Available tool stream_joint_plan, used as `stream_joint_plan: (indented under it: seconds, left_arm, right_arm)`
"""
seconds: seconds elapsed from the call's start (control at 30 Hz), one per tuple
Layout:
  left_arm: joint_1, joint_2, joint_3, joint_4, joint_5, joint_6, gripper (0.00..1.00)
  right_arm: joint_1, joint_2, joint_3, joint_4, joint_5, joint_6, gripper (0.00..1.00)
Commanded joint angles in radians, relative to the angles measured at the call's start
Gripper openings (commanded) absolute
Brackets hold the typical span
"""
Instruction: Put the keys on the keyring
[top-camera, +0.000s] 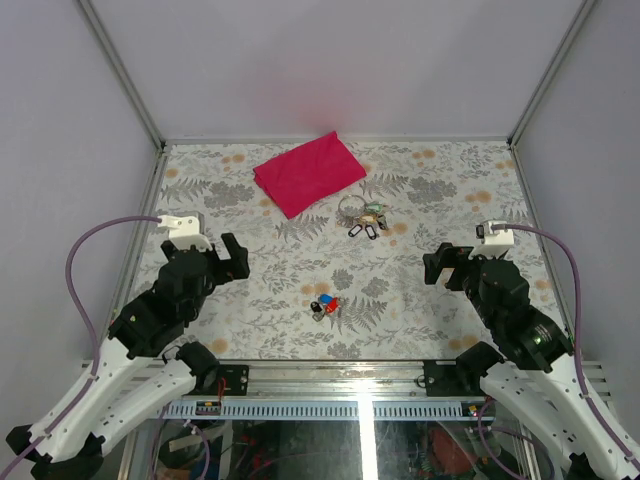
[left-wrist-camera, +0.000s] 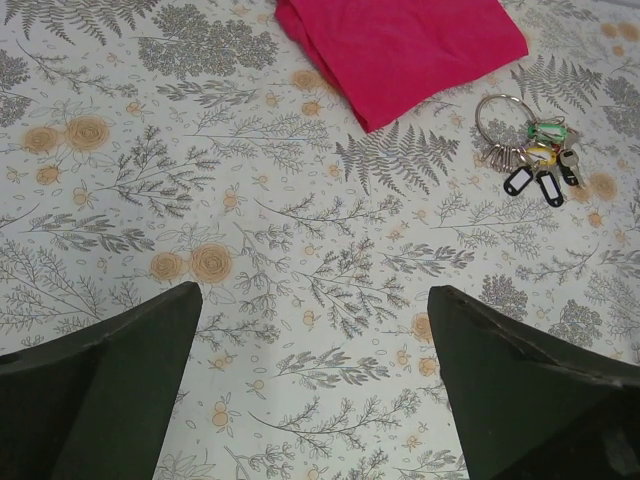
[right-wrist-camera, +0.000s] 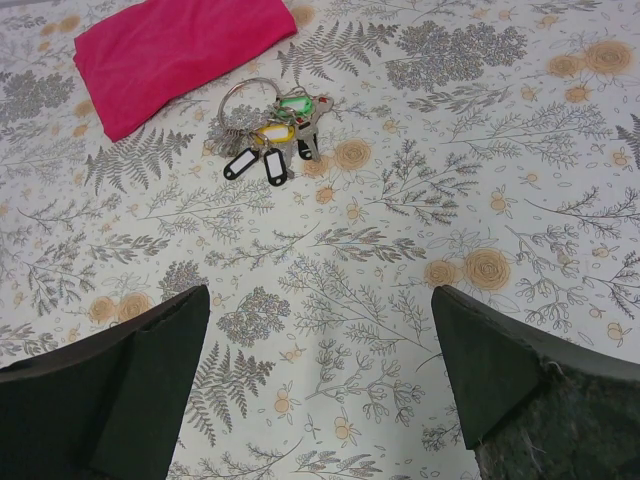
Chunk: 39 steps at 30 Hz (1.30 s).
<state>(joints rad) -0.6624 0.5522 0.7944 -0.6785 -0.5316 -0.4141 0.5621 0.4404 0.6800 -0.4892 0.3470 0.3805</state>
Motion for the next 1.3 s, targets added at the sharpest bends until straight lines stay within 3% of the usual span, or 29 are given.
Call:
stream_joint_plan:
  seconds: [0.0, 0.53, 0.73, 1.27]
  left_arm:
    - [-0.006, 0.006, 0.001, 0.035, -0.016, -0.013, 1.00]
    - [-0.007, -0.013, -0.017, 0.050, -0.033, -0.039, 1.00]
    - [-0.007, -0.003, -0.036, 0.043, -0.018, -0.035, 1.00]
    - [-0.011, 0.071, -0.054, 0.079, 0.024, -0.011, 1.00]
  right_arm:
    - [-0.001, 0.007, 0.004, 0.028, 0.002, -0.014, 0.99]
    - [-0.001, 0.072, 0.035, 0.040, -0.047, -0.014, 0.99]
    - [-0.001, 0.382, 0.182, -0.052, -0.229, -0.047, 1.00]
    - [-0.049, 1.034, 0.479, 0.078, -0.324, -0.142, 0.92]
